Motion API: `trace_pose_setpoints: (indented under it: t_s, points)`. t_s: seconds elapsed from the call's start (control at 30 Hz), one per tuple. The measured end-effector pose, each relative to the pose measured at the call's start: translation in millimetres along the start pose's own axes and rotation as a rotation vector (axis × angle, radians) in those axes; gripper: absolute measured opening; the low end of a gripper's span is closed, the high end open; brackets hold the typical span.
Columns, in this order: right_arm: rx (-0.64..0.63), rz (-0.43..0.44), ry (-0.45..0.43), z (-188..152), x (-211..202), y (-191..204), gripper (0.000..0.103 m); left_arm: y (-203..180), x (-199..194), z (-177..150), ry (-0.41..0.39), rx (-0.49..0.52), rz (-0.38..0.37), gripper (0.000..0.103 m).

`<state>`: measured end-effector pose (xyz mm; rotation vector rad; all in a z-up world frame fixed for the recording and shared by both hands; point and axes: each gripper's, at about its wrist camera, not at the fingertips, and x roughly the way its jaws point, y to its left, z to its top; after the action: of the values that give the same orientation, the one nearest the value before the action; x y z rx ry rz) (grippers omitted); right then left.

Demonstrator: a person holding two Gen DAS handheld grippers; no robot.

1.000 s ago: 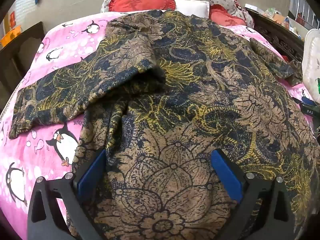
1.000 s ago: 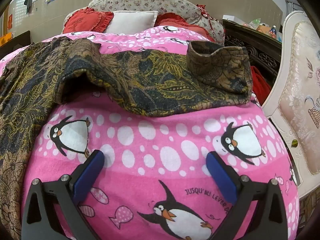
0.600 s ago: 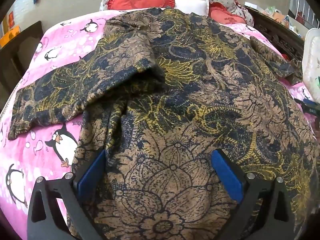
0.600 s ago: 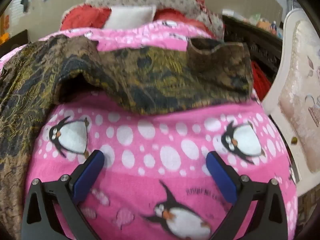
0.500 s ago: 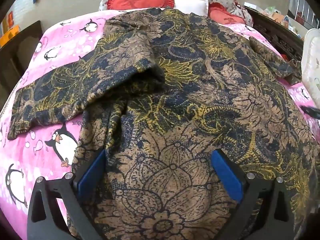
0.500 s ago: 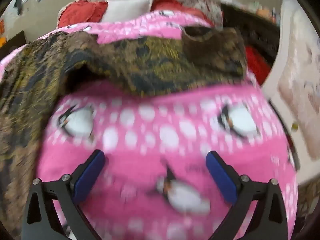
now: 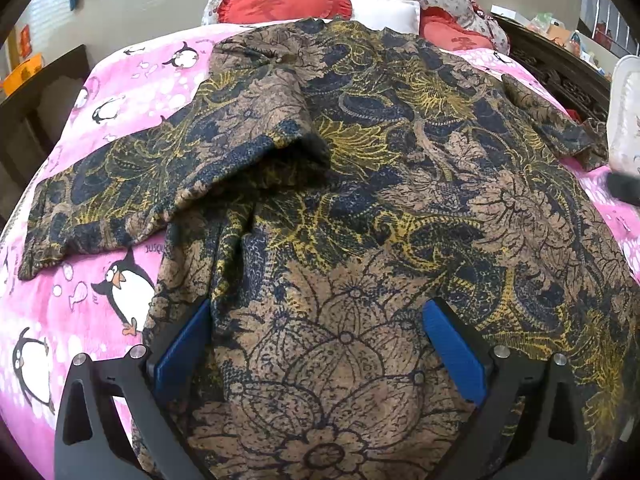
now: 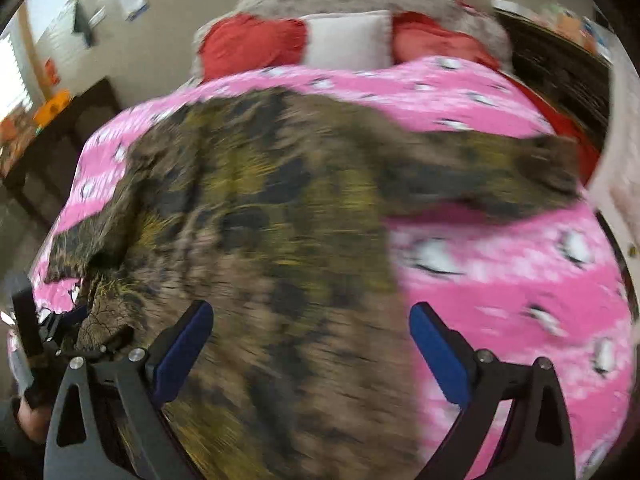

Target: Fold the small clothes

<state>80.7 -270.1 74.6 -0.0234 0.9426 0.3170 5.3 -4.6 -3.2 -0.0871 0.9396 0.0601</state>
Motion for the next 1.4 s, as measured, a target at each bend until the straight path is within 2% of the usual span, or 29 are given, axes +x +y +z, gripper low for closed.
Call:
trace_pose_setpoints:
  t_s: [0.1, 0.2, 0.23, 0.27, 0.43, 0.77, 1.4]
  points:
    - [-0.047, 0.032, 0.029, -11.0, 40.0, 31.7, 0.100, 2.5, -0.9, -0.4, -0.004, -0.001, -0.006, 0.089]
    - [-0.107, -0.023, 0.089, -34.7, 70.5, 36.2, 0.100, 4.1, -2.6, -1.3, -0.009, -0.004, -0.009, 0.089]
    - [-0.134, -0.005, 0.028, -42.6, 64.1, 35.4, 0.101, 4.3, -3.1, -1.1, -0.010, -0.006, -0.010, 0.089]
    - [-0.147, 0.005, 0.005, -49.8, 59.0, 34.1, 0.101, 4.8, -3.3, -1.0, -0.010, -0.007, -0.010, 0.089]
    - [-0.128, 0.034, -0.033, -66.0, 52.5, 30.1, 0.103, 5.5, -3.7, -1.2, -0.010, -0.008, -0.010, 0.089]
    - [-0.135, 0.009, -0.040, -63.3, 53.1, 28.5, 0.103, 1.8, -3.5, -0.4, -0.005, 0.010, 0.012, 0.089]
    - [-0.135, -0.004, -0.034, -64.3, 52.3, 30.6, 0.103, 0.1, -0.4, 1.4, -0.005, 0.002, 0.007, 0.089]
